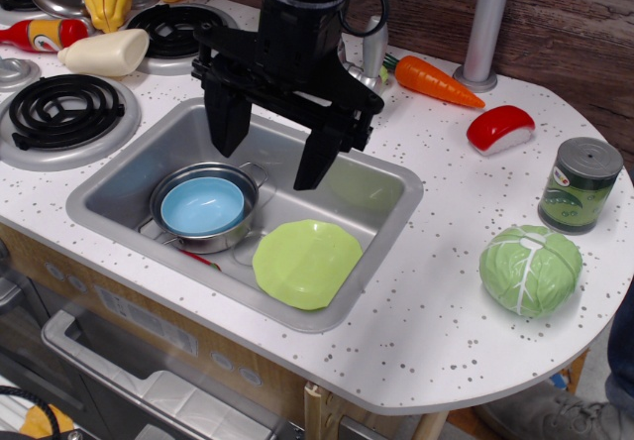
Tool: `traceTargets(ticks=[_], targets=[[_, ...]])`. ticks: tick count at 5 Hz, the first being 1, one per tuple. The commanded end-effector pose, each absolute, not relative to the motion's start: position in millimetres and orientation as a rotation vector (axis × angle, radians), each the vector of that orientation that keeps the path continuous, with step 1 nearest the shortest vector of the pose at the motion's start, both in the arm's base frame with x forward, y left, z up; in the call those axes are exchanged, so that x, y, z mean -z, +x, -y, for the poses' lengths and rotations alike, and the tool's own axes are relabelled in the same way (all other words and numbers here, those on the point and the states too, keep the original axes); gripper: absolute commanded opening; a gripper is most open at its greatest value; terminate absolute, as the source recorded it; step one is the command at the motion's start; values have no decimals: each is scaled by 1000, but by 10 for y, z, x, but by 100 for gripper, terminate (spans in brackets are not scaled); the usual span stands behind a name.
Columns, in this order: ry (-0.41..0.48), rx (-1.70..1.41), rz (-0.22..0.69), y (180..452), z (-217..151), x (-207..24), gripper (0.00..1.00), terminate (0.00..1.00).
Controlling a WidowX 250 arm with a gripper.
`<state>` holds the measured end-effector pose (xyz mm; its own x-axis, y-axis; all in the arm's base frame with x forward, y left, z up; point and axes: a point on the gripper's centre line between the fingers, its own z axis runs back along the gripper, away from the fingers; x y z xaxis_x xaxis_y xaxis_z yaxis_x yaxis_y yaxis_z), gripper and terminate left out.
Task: Put sushi on plate
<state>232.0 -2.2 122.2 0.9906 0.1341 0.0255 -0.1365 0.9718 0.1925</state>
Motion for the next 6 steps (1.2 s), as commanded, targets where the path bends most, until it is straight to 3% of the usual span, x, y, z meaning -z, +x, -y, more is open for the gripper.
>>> traceTargets(ticks=[1, 3, 6], targets=[[195, -137, 12, 2320, 22, -1222, 100, 0], [330, -13, 211, 2996, 362, -1232, 100, 0], [311, 152, 345, 3896, 574, -1183, 100, 0]])
